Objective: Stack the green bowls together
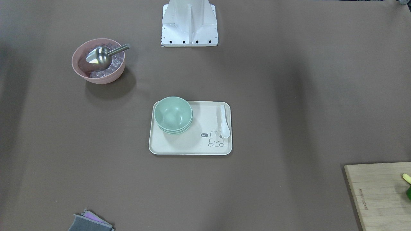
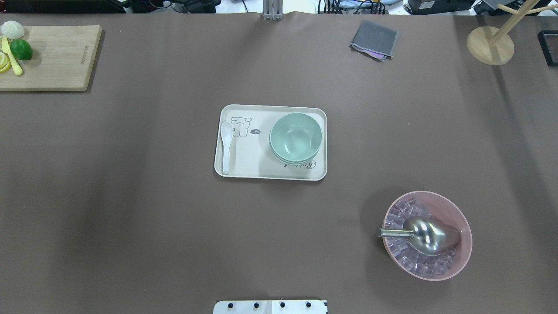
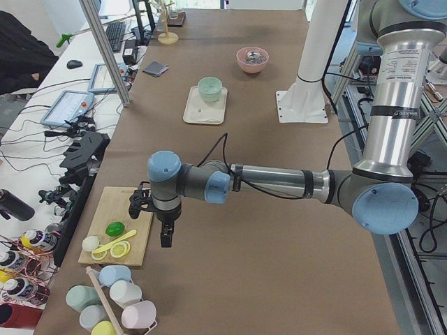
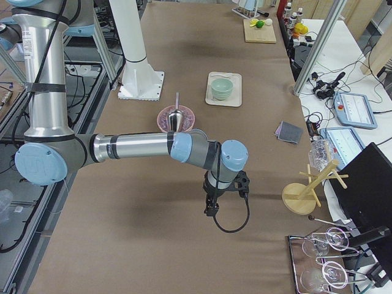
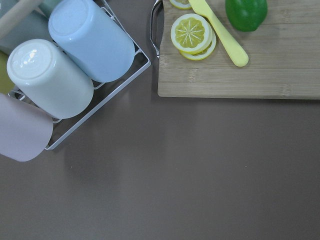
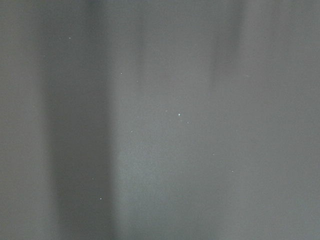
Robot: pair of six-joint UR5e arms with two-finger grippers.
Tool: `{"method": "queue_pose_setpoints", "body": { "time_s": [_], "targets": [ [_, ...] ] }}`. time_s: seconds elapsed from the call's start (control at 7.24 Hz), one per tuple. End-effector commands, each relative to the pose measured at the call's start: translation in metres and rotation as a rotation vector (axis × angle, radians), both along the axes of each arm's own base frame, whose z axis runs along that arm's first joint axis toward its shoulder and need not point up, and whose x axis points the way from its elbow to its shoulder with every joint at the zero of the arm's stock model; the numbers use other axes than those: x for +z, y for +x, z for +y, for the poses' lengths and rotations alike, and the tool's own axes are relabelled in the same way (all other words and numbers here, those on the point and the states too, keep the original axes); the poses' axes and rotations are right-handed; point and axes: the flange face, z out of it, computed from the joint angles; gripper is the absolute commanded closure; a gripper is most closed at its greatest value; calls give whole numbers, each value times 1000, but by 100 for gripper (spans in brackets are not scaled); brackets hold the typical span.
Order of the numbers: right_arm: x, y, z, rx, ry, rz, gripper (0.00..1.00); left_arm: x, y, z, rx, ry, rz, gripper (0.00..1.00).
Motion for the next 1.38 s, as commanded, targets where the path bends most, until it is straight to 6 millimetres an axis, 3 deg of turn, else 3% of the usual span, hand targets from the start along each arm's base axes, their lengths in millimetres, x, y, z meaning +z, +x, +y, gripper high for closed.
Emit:
{"method": "queue_pose_setpoints", "body": {
  "time_s": [0.0, 0.14, 0.28, 0.55, 0.69, 0.97, 1.24],
  "targets": [
    [10, 0, 6, 19, -30, -30, 0, 21, 2, 19, 7, -53, 126, 2],
    [9, 0, 5, 23, -27, -31, 0, 31, 3, 30, 9, -75, 150, 2],
    [7, -1, 2, 25, 1, -42, 0, 27, 4, 31, 11, -70, 169, 2],
    [34, -6, -8, 48, 29, -120, 0, 2, 5, 29, 10, -41, 184, 2],
    [35, -6, -9, 54, 38, -115, 0, 0, 5, 29, 8, -39, 184, 2],
    [26, 1, -19, 98, 92, -78, 0, 3, 5, 29, 10, -46, 184, 2],
    [2, 3, -38, 203, 117, -54, 0, 3, 5, 29, 9, -44, 184, 2]
  ]
}}
